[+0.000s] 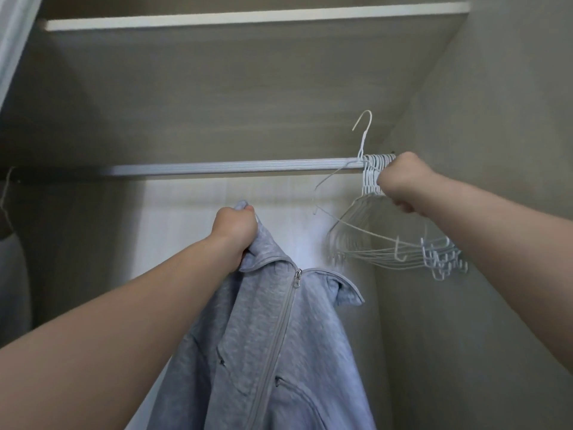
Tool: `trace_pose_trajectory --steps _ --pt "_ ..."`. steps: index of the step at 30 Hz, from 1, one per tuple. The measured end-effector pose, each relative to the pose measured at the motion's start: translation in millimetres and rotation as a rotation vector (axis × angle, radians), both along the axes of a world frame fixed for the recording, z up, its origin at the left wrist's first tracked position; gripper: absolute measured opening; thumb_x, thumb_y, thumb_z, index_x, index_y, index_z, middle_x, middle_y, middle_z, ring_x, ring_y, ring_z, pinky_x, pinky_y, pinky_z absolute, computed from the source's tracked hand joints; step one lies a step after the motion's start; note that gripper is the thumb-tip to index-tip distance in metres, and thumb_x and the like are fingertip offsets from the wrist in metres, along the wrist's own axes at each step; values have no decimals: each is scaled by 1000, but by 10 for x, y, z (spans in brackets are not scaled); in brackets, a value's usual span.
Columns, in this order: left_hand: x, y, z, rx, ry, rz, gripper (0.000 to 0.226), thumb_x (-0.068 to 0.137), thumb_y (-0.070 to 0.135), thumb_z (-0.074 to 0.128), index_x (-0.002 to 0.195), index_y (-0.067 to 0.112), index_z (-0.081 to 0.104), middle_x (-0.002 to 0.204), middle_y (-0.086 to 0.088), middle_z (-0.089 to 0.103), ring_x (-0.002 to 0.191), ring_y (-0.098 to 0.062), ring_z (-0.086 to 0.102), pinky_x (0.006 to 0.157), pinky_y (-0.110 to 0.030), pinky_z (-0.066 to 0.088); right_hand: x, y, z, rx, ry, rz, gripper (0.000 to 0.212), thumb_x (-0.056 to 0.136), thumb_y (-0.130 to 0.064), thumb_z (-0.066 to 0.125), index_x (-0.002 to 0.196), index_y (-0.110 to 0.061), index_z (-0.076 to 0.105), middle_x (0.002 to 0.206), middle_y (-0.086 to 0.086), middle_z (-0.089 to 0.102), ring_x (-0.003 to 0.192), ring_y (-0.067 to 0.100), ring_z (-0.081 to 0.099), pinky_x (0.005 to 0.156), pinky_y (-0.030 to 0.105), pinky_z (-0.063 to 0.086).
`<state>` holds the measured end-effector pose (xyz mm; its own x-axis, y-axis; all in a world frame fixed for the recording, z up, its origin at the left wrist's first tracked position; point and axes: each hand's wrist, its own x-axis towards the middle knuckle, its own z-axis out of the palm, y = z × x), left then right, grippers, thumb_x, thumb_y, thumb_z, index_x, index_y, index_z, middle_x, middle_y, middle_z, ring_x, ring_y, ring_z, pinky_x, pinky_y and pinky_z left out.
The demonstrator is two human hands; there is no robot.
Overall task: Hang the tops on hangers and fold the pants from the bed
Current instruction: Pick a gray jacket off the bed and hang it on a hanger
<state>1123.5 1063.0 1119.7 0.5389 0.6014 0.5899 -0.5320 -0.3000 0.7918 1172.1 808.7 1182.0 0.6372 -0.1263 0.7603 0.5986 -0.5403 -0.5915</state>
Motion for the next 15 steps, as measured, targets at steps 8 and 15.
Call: trace_pose_trajectory --steps 8,15 --pt "-168 137 -205 26 88 -7 39 103 30 51 124 -3 54 100 -16 61 99 -33 61 89 -37 50 -15 495 -991 457 268 604 24 97 -20 60 80 -18 42 55 2 30 35 11 22 38 14 18" --pt "-201 94 -738 49 191 -81 43 102 29 53 122 -9 58 107 -22 64 101 -34 65 79 -34 48 -382 298 -1169 388 182 442 29 103 -18 44 78 -12 58 50 3 30 28 11 23 36 14 19"
